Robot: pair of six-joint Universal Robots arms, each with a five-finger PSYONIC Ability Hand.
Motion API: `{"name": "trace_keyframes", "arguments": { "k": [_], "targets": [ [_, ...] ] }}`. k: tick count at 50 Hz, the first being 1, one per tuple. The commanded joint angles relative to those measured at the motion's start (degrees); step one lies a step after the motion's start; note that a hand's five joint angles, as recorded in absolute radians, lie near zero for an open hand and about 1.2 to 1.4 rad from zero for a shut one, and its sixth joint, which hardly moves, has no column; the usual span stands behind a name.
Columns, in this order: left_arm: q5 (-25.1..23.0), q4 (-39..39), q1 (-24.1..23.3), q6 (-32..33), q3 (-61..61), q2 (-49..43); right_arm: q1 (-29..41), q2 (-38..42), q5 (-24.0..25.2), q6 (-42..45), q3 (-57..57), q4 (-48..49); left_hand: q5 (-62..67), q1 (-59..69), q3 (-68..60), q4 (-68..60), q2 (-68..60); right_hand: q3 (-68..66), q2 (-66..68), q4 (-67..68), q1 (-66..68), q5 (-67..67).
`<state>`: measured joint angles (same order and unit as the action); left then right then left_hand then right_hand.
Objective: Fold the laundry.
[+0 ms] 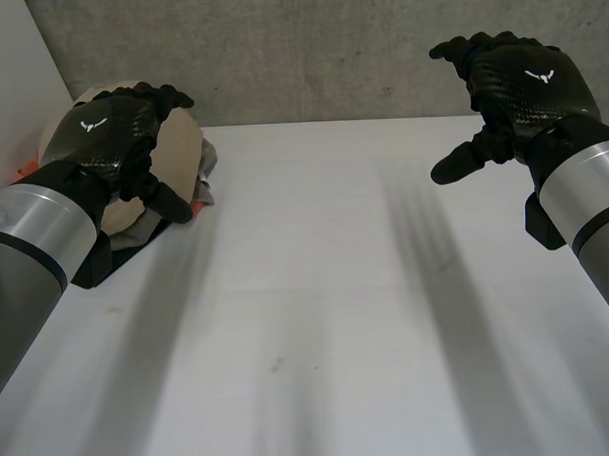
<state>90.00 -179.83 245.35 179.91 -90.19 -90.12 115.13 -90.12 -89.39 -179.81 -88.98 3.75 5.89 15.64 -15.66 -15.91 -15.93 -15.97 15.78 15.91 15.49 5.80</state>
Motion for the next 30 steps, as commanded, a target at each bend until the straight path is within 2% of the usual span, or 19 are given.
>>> {"name": "trace_keyframes", "arguments": {
  "k": [1,15,17,23,24,30],
  "targets": [
    [-0.2,0.1,0.7,0.4,-1.0,0.3,0.4,-0.7,-1.5,1.8,-0.6,6.0,-5.9,-5.6,5.7,5.9,5.9,6.0,-5.8,-5.9,-5.5,-5.8],
    [-1.1,-0.4,1.4,6.8,-0.3,0.1,0.5,-0.3,-1.6,3.2,-0.7,6.6,-5.9,-5.6,5.7,5.9,5.9,6.0,-5.8,-5.9,-5.5,-5.8],
    [-1.5,-1.9,2.8,8.8,1.4,-2.0,0.5,-0.1,-1.4,3.4,-0.7,6.6,-5.9,-5.6,5.7,5.9,5.9,6.0,-5.8,-5.9,-5.5,-5.8],
    [-0.4,-8.2,9.9,15.5,9.8,-13.8,0.8,0.9,-1.2,4.6,-0.8,6.3,-5.9,-5.6,5.7,5.9,5.9,6.0,-5.8,-5.9,-5.5,-5.8],
    [1.0,-9.4,11.7,18.1,13.1,-18.0,1.2,1.2,-1.1,5.1,-0.8,6.2,-5.9,-5.6,5.7,5.9,5.9,6.0,-5.8,-5.9,-5.5,-5.8],
    [3.9,-10.4,16.8,26.4,26.9,-33.6,1.9,1.9,-1.6,7.3,-1.5,6.3,-5.9,-5.6,5.7,5.9,5.9,6.0,-5.8,-5.9,-5.5,-5.8]
  ]
}}
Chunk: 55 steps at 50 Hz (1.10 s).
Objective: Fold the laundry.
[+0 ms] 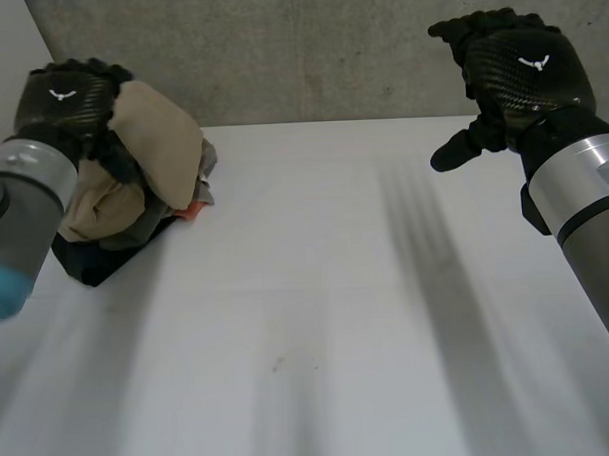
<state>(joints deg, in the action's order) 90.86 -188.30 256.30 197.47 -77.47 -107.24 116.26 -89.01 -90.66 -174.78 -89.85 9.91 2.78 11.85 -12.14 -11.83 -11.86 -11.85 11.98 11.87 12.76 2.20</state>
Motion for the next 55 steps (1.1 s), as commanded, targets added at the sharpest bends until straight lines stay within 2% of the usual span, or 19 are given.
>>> {"name": "trace_keyframes", "arguments": {
  "k": [1,4,5,6,7,9,10,13,19,22,24,28,34,38,46,49,50,51,55],
  "targets": [
    [2.8,-2.0,6.1,9.5,15.4,-18.0,0.8,0.9,-0.3,2.4,-0.6,0.1,-2.8,-1.9,2.1,1.8,1.9,1.8,-2.0,-1.9,-2.8,-2.2],
    [1.6,-2.4,7.5,11.0,20.0,-24.0,0.9,1.2,-0.3,3.0,-0.8,0.3,-2.8,-1.9,2.1,1.8,1.9,1.8,-2.0,-1.9,-2.8,-2.2],
    [1.3,-2.7,7.7,10.9,21.0,-25.2,1.0,1.4,-0.3,3.1,-0.8,0.4,1.1,2.0,-1.7,-2.0,-2.0,1.8,-2.0,-1.9,-2.8,-2.2],
    [1.0,-3.0,7.9,10.8,21.8,-26.3,1.1,1.5,-0.3,3.1,-0.8,0.4,7.1,8.1,-7.8,-8.1,-8.0,1.8,-2.0,-1.9,-2.8,-2.2],
    [0.3,-3.6,8.1,10.5,23.2,-27.7,1.2,1.6,-0.4,3.2,-0.7,0.4,21.3,22.3,-22.0,-22.3,-22.3,1.8,-2.0,-1.9,-2.8,-2.2],
    [-0.1,-4.1,7.9,10.1,24.1,-28.6,1.1,1.8,-0.4,3.2,-0.8,0.4,40.7,41.7,-41.4,-41.7,-41.6,1.8,-2.0,-1.9,-2.8,-2.2],
    [-0.2,-4.9,7.6,9.9,24.8,-28.8,0.8,1.9,-0.4,3.1,-0.7,0.4,64.6,65.6,-65.3,-65.6,-65.6,1.8,-2.0,-1.9,-2.8,-2.2],
    [0.5,-6.5,6.9,9.1,24.7,-27.1,0.3,1.9,-0.4,3.0,-0.6,0.5,67.2,68.1,-67.9,-68.2,-68.1,1.8,-2.0,-1.9,-2.8,-2.2],
    [2.5,-11.3,2.6,4.0,20.4,-15.0,-1.5,1.6,-0.4,2.9,0.2,0.5,67.2,68.1,-67.9,-68.2,-68.1,1.8,-2.0,-1.9,-2.8,-2.2],
    [0.1,-12.4,-2.2,0.1,18.0,-7.0,-2.4,1.4,-0.4,2.9,0.6,0.4,67.2,68.1,-67.9,-68.2,-68.1,1.8,-2.0,-1.9,-2.8,-2.2],
    [-1.1,-12.3,-4.2,-1.1,17.2,-4.7,-3.1,1.1,-0.3,2.9,0.9,0.3,67.2,68.1,-67.9,-68.2,-68.1,1.8,-2.0,-1.9,-2.8,-2.2],
    [-3.4,-10.3,-11.4,-4.9,14.1,0.4,-4.7,0.3,0.0,2.3,1.3,0.1,67.2,68.1,-67.9,-68.2,-68.1,1.8,-2.0,-1.9,-2.8,-2.2],
    [-2.8,-7.7,-16.5,-7.4,9.1,0.8,-6.4,-0.5,0.4,2.2,1.3,0.4,67.2,68.1,-67.9,-68.2,-68.1,1.8,-2.0,-1.9,-2.8,-2.2],
    [-2.4,-6.9,-19.2,-7.4,4.5,-2.4,-7.2,-0.1,1.4,2.2,1.5,0.5,67.2,68.1,-67.9,-68.2,-68.1,1.8,-2.0,-1.9,-2.8,-2.2],
    [-0.2,-5.1,-21.2,-1.1,-3.1,-14.3,-7.5,3.0,2.5,2.7,2.1,0.1,67.2,68.1,-67.9,-68.2,-68.1,1.8,-2.0,-1.9,-2.8,-2.2],
    [2.0,-3.5,-21.4,0.3,-4.4,-15.6,-7.4,4.5,2.8,3.7,2.5,-0.2,30.0,31.0,-30.7,-31.0,-31.0,1.8,-2.0,-1.9,-2.8,-2.2],
    [3.3,-2.7,-21.4,0.4,-4.9,-15.1,-7.1,5.2,2.9,4.5,2.6,-0.4,5.2,6.2,-5.9,-6.2,-6.2,1.8,-2.0,-1.9,-2.8,-2.2],
    [3.9,-2.3,-21.3,0.4,-5.1,-14.5,-7.0,5.7,3.0,5.1,2.7,-0.6,-0.2,0.8,-0.5,-0.8,-0.8,1.8,-2.0,-1.9,-2.8,-2.2],
    [6.4,-1.1,-20.7,-0.1,-7.1,-9.0,-5.8,7.4,3.6,8.2,2.8,-2.1,-2.8,-1.9,2.1,1.8,1.9,1.8,-2.0,-1.9,-2.8,-2.2]
  ]
}}
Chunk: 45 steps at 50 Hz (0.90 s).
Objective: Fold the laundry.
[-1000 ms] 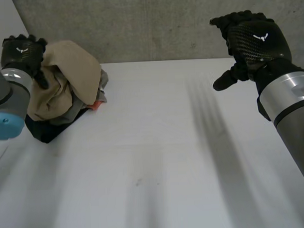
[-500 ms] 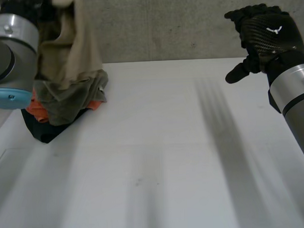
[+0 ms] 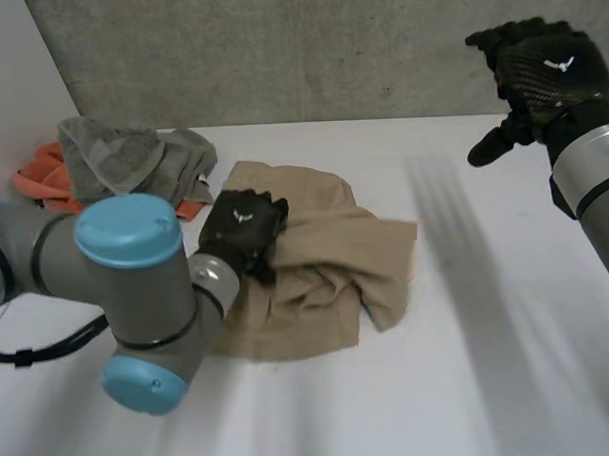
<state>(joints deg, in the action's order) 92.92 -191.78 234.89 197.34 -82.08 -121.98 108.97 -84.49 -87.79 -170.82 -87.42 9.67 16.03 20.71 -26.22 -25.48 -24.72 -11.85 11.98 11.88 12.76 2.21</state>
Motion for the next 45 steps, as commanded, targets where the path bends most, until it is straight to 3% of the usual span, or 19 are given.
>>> {"name": "trace_keyframes", "arguments": {
  "k": [1,5,11,18,22,27,28,29,33,37,41,45],
  "targets": [
    [4.6,2.5,1.0,-0.1,-3.1,7.2,1.9,3.0,1.0,5.0,0.4,-2.3,-16.0,-10.7,16.2,15.5,14.7,1.8,-2.0,-1.9,-2.8,-2.2],
    [3.3,1.9,3.4,-0.3,-6.3,13.3,3.7,4.2,1.9,9.1,0.3,-6.4,-16.0,-10.7,16.2,15.5,14.7,1.8,-2.0,-1.9,-2.8,-2.2],
    [-6.2,2.2,8.3,0.8,-9.1,15.2,5.4,7.3,2.6,10.3,-2.0,-16.2,-16.0,-10.7,16.2,15.5,14.7,1.8,-2.0,-1.9,-2.8,-2.2],
    [-15.0,4.1,12.3,2.5,-6.0,8.4,8.1,11.6,3.3,-5.3,-8.2,-5.7,-16.0,-10.7,16.2,15.5,14.7,1.8,-2.0,-1.9,-2.8,-2.2],
    [-16.4,6.9,12.0,3.2,-2.7,3.3,10.5,16.2,3.0,-12.8,-9.3,1.8,-16.0,-10.7,16.2,15.5,14.7,1.8,-2.0,-1.9,-2.8,-2.2],
    [-16.3,11.5,10.1,3.9,1.0,-2.0,13.4,22.9,2.5,-18.0,-7.1,7.6,-15.5,-10.2,15.7,15.0,14.2,1.8,-2.0,-1.9,-2.8,-2.2],
    [-16.1,12.1,9.9,4.2,1.7,-2.6,13.9,23.9,2.2,-18.4,-6.4,8.0,-8.3,-3.0,8.5,7.8,7.0,1.8,-2.0,-1.9,-2.8,-2.2],
    [-15.7,13.4,9.5,4.5,2.9,-3.4,14.7,25.6,1.2,-18.5,-4.8,8.0,10.7,16.0,-10.5,-11.3,-12.0,1.8,-2.0,-1.9,-2.8,-2.2],
    [-13.1,15.2,9.6,4.5,6.4,-2.1,15.2,27.4,-3.0,-17.7,-1.2,5.6,53.9,59.2,-53.7,-54.4,-55.2,1.8,-2.0,-1.9,-2.8,-2.2],
    [-7.1,13.0,11.2,4.1,10.8,2.3,13.4,24.1,-7.2,-16.9,0.2,2.0,54.0,59.3,-53.8,-54.5,-55.3,1.8,-2.0,-1.9,-2.8,-2.2],
    [-2.1,6.4,12.4,3.8,16.8,6.6,9.3,19.0,-7.0,-15.4,-0.1,1.3,54.0,59.3,-53.8,-54.5,-55.3,1.8,-2.0,-1.9,-2.8,-2.2],
    [-3.6,-0.5,10.9,3.3,20.5,9.6,4.9,14.3,-4.8,-12.8,-0.8,2.3,54.0,59.3,-53.8,-54.5,-55.3,1.8,-2.0,-1.9,-2.8,-2.2]
  ]
}}
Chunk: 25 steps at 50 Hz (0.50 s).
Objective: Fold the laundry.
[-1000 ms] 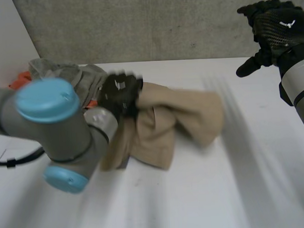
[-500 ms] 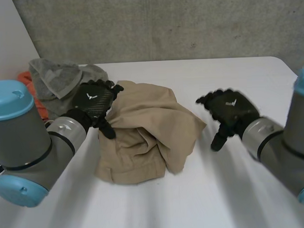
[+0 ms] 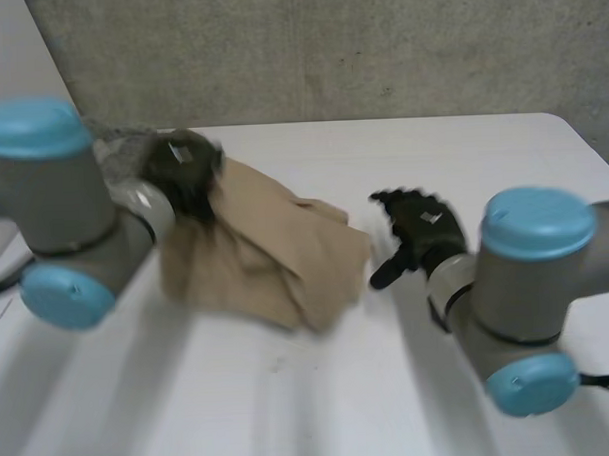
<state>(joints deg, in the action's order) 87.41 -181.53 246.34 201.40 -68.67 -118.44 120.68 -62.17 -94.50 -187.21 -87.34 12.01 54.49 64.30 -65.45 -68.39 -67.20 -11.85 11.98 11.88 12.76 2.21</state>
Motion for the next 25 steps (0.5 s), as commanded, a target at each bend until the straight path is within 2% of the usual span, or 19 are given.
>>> {"name": "trace_keyframes", "arguments": {
  "k": [1,6,12,14,15,18,19,21,23,25],
  "targets": [
    [1.2,-11.8,-1.3,-0.9,7.3,6.5,-7.7,-8.9,2.4,4.1,-1.0,0.1,15.5,15.7,-14.5,-11.6,-12.8,1.8,-2.0,-1.9,-2.8,-2.2],
    [-4.9,-15.0,-8.1,-2.4,6.5,6.7,-13.7,-12.7,4.1,6.1,-1.2,1.3,15.5,15.7,-14.5,-11.6,-12.8,1.8,-2.0,-1.9,-2.8,-2.2],
    [-14.1,-15.1,-17.1,-3.8,-0.5,1.6,-20.8,-14.7,5.5,6.6,-1.1,1.3,15.5,15.7,-14.5,-11.6,-12.8,1.8,-2.0,-1.9,-2.8,-2.2],
    [-17.0,-14.9,-19.0,-3.8,-2.5,-0.3,-22.2,-14.7,6.1,6.6,-1.3,1.3,10.3,10.5,-9.4,-6.4,-7.6,1.8,-2.0,-1.9,-2.8,-2.2],
    [-19.8,-14.6,-20.8,-3.7,-4.3,-2.0,-23.5,-14.7,6.8,6.6,-1.4,1.0,4.6,4.8,-3.7,-0.8,-1.9,1.8,-2.0,-1.9,-2.8,-2.2],
    [-23.6,-14.0,-22.9,-3.3,-6.6,-4.2,-25.1,-14.6,7.8,6.8,-1.9,0.5,-12.3,-12.1,13.3,16.2,15.0,1.8,-2.0,-1.9,-2.8,-2.2],
    [-25.4,-13.4,-23.9,-2.5,-8.0,-5.0,-26.0,-14.5,8.4,6.9,-2.0,0.3,-29.4,-29.2,30.3,33.3,32.1,1.8,-2.0,-1.9,-2.8,-2.2],
    [-26.8,-12.9,-24.6,-1.3,-9.0,-5.0,-26.8,-14.3,9.2,7.4,-2.2,0.1,-44.6,-44.4,45.6,48.5,47.3,1.8,-2.0,-1.9,-2.8,-2.2],
    [-27.3,-12.4,-24.9,1.3,-10.4,-3.8,-27.5,-13.9,9.9,8.2,-2.4,0.1,-53.1,-52.9,54.0,57.0,55.8,1.8,-2.0,-1.9,-2.8,-2.2],
    [-27.0,-12.4,-24.9,2.7,-11.1,-2.2,-27.8,-13.9,10.6,9.0,-2.2,0.1,-53.9,-53.8,54.9,57.8,56.7,1.8,-2.0,-1.9,-2.8,-2.2]
  ]
}}
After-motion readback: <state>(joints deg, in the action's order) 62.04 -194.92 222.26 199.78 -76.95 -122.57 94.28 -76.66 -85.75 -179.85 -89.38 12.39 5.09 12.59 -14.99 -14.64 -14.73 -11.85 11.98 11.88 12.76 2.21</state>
